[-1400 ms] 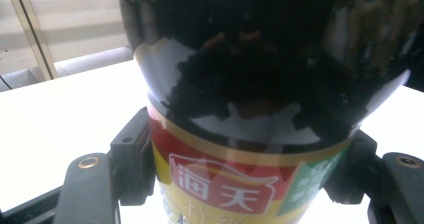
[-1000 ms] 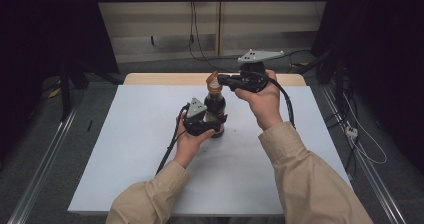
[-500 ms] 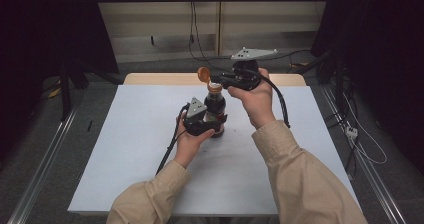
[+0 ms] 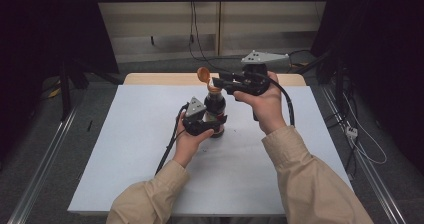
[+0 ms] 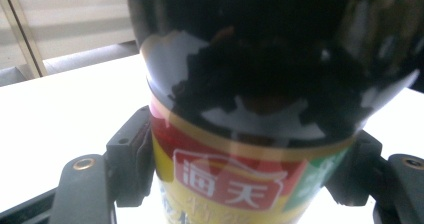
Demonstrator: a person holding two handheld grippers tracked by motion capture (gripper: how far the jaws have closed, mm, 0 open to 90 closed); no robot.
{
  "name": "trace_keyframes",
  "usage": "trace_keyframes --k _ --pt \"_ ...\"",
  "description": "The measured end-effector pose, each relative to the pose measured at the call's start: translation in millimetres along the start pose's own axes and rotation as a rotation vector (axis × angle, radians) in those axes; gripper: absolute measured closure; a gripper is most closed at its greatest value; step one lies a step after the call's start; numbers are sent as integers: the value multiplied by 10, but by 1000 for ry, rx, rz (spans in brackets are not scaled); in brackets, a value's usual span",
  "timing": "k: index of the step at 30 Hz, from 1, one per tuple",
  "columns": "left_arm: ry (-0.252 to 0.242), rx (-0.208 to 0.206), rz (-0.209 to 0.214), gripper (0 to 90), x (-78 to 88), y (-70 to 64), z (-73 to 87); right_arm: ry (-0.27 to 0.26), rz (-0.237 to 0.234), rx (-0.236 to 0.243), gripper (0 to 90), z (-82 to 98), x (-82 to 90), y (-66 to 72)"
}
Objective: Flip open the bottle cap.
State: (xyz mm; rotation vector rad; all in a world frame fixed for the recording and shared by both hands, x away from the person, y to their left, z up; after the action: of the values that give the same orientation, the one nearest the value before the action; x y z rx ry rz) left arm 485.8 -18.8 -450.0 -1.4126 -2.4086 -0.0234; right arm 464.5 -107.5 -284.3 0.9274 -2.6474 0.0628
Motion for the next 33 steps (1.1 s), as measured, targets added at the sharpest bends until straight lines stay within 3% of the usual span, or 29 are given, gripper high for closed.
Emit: trace_keyframes --k 3,7,8,16,19,23,26,29,33 --pt "5 17 -6 201 37 8 -5 -17 11 -10 537 31 65 -38" --pt "-5 -19 -19 164 145 -13 -79 -25 23 -6 448 95 145 -66" --pt "-5 -20 1 153 175 -22 -96 -28 17 -4 439 114 160 -64" --pt "-4 21 29 106 354 -10 -89 -22 -1 -9 396 342 264 -51" --pt "0 17 30 102 419 -16 -75 -22 -4 -5 380 431 293 -35" --pt "40 -7 55 67 508 -59 -58 -26 -13 -7 348 563 344 -3" --pt "34 -25 69 60 597 -69 -80 -26 -6 3 330 678 391 0" --pt "20 -20 81 57 653 -68 -59 -24 -12 -16 322 792 429 -20" --pt "45 -23 74 57 675 -51 5 -21 -18 -31 312 930 477 -47"
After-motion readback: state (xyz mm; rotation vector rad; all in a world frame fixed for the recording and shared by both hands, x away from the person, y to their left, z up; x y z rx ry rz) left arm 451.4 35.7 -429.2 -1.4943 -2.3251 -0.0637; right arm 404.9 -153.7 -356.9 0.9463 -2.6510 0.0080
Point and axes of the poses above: each handheld gripper's, and its own axes: x roughly backward along the jaws, z roughly out of its underside, y roughly to its left, the point moved 7 cm from there along -x, roughly forward along the jaws, and after that the axes turned 9 degrees about z, right-handed, at the moved point
